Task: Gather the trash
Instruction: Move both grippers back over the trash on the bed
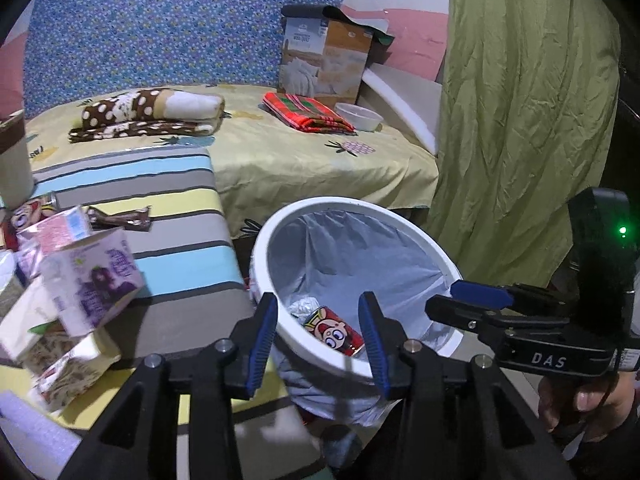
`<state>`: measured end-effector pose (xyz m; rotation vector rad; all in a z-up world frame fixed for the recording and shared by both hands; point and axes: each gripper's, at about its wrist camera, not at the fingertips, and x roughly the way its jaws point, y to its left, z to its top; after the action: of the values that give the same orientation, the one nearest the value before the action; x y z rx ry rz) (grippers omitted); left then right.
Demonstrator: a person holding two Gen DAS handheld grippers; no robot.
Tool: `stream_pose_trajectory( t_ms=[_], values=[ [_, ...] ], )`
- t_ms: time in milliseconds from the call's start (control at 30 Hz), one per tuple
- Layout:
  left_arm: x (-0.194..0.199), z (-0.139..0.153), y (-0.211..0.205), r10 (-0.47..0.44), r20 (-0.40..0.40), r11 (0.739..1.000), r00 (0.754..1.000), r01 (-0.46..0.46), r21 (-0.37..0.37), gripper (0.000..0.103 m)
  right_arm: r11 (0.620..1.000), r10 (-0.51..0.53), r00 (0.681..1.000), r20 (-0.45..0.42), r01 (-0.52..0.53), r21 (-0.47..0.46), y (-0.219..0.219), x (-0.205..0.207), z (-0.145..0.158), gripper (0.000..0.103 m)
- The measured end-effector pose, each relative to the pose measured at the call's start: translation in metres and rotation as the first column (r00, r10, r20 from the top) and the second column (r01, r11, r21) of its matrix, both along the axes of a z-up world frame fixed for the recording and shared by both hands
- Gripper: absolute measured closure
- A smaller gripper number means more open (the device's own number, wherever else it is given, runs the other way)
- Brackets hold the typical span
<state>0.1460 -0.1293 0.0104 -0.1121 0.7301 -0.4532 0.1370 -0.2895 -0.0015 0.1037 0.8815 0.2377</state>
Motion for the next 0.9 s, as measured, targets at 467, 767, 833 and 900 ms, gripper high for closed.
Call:
stream_pose_trajectory(
  t_ms=[467, 767, 833, 900],
  values=[
    [-0.029, 0.015, 0.046, 0.148, 0.044, 0.988, 0.988, -0.149, 0.029, 0.059, 0.995, 0.097, 0.993, 0.069, -0.097, 0.002, 0.040, -0.015, 0.016, 0.048],
    [-0.046, 0.011, 0.076, 0.239, 0.067, 0.965, 0.969, -0.245, 0.094, 0.059, 0.985, 0.170, 0.983, 0.072, -0.172, 0.016, 0.062, -0.020, 0.016, 0.048],
    [-0.051, 0.009, 0.083, 0.253, 0.067, 0.959, 0.965, -0.259, 0.112, 0.059, 0.983, 0.183, 0.981, 0.069, -0.185, 0.020, 0.067, -0.021, 0.014, 0.048],
    [-0.054, 0.007, 0.091, 0.272, 0.061, 0.953, 0.960, -0.278, 0.120, 0.059, 0.980, 0.193, 0.979, 0.068, -0.196, 0.028, 0.073, -0.022, 0.013, 0.048]
  ],
)
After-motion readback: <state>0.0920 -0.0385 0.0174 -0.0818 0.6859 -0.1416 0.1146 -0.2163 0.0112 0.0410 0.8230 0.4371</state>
